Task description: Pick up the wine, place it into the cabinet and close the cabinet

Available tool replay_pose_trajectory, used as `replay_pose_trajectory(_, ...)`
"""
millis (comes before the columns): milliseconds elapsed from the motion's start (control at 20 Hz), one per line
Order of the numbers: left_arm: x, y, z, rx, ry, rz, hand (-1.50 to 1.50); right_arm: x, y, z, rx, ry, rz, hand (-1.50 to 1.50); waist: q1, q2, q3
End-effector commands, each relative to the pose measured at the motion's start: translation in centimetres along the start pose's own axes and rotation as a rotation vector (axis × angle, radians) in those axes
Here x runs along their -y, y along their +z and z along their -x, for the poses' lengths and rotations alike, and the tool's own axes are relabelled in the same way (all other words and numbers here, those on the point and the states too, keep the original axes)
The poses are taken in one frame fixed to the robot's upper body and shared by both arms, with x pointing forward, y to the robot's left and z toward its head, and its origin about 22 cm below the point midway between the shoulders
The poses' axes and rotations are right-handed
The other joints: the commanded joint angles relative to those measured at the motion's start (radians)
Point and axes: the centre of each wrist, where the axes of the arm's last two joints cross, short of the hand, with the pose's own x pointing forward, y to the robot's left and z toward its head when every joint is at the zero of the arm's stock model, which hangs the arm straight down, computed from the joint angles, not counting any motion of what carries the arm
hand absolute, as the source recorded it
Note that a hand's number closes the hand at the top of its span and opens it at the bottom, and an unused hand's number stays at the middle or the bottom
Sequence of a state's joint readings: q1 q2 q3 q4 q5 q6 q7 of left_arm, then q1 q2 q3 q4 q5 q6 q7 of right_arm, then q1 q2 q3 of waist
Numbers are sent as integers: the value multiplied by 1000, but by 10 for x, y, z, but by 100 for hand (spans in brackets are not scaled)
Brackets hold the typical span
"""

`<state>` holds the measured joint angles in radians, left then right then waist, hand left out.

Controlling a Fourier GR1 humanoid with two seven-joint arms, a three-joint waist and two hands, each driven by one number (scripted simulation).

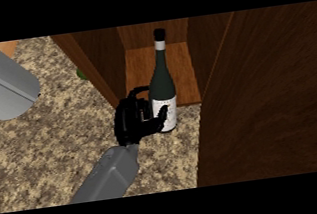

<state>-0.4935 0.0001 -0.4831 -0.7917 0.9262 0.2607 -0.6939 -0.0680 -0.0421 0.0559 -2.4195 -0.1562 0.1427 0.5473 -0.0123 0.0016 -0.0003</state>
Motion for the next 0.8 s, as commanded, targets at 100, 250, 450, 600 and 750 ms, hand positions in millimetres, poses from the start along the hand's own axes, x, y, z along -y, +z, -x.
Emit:
replay_pose_trajectory(100, 14, -18, -11, -4, 2, -32, 150, -1, -18, 5, 6, -14, -19, -150, 5, 0, 0)
replay_pose_trajectory(250, 18, -45, -16, -9, 7, -66, 150, -5, 2, 20, 25, -26, -26, -150, -16, 4, 0)
replay_pose_trajectory(450, 5, -47, -10, 21, 17, -73, 150, 2, -4, 0, -2, -4, -20, -150, -12, 3, -1)
replay_pose_trajectory(600, 10, -70, -24, 29, -1, -67, 150, -4, -12, 1, 16, 6, -6, -150, -4, 3, -1)
replay_pose_trajectory(750, 20, -78, -29, 39, -6, -88, 150, 0, 1, 8, 1, -13, -37, -150, -24, 6, 0)
